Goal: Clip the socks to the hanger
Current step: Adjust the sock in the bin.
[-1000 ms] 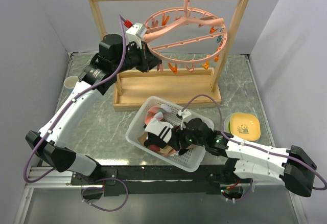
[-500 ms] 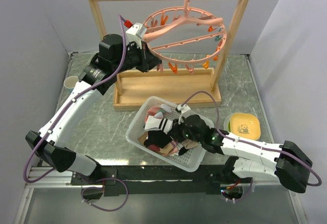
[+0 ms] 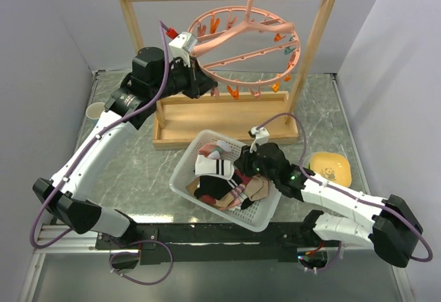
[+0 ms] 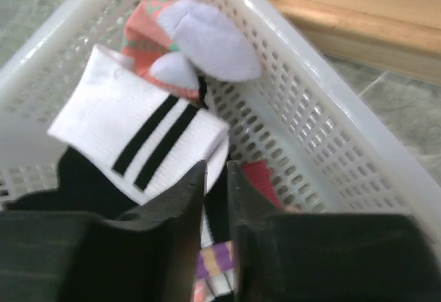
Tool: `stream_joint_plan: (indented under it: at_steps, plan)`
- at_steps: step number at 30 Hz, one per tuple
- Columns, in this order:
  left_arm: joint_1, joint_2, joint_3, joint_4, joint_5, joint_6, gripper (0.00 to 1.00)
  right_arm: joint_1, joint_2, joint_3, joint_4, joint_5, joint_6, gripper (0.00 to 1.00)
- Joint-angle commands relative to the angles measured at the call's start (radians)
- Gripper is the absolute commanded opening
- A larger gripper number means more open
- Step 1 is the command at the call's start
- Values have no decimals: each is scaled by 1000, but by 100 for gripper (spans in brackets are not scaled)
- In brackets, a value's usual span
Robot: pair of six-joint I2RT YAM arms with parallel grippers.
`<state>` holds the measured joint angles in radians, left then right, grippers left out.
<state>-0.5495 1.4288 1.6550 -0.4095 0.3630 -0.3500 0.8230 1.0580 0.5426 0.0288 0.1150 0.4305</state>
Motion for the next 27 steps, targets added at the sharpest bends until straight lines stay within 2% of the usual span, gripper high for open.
stream_joint_plan:
  at_steps: [1, 2, 5, 9, 15, 20, 27]
  plan:
    - [-6, -42, -9, 0, 17, 23, 1, 5, -122, 18, -11, -102, 25, 42]
    - [-4, -42, -9, 0, 17, 25, 1, 13, -148, 1, 6, -142, 25, 51]
    - [-4, -44, -11, 3, 24, 23, 1, 59, -202, -12, 2, -205, 16, 56]
    - [-6, -41, -8, 6, 27, 22, 1, 87, -164, -7, 29, -239, 39, 52]
    - [-6, -37, -3, 6, 19, 34, 1, 85, -35, -4, 193, -411, 116, 47]
    - [-4, -37, -4, 6, 19, 34, 1, 87, 40, 10, 238, -413, 137, 46]
    - [-6, -39, 2, 5, 17, 37, 1, 85, 131, 40, 214, -404, 152, 44]
